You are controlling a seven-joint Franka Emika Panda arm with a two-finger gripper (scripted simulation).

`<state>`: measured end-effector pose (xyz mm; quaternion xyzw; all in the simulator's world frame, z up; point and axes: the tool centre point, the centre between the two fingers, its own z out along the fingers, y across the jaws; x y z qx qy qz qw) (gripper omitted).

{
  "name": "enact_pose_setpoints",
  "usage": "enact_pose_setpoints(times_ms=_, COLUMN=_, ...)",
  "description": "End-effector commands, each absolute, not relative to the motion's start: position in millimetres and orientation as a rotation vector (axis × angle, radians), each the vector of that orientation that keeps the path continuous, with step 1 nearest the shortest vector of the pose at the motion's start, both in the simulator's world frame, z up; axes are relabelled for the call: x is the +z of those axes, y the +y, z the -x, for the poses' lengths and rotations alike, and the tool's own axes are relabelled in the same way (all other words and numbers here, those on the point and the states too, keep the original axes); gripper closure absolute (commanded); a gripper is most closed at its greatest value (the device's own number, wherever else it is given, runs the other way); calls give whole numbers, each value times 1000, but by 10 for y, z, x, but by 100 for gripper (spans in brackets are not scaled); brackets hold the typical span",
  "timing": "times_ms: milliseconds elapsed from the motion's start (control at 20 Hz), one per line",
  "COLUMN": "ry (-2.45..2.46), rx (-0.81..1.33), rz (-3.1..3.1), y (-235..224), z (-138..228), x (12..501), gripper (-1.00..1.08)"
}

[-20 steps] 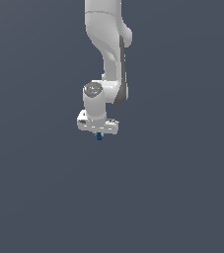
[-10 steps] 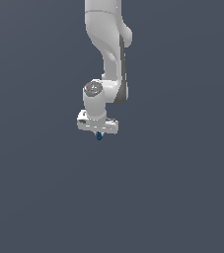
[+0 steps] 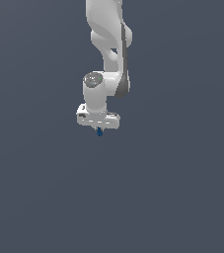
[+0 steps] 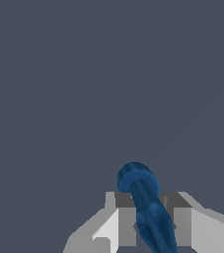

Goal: Pick up the object and move it to a goal position.

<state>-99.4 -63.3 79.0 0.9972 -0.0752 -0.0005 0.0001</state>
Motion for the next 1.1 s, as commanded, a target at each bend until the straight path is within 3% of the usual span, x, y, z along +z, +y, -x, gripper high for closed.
enact_pose_setpoints(times_ms=0, ry=-236, rx=0, rz=-3133, y=-614, z=1010, x=951, gripper=108)
enact_pose_setpoints(times_ms=1050, ry=-237, rx=0, rz=-3131, y=-388, z=1206, x=2992, gripper=108)
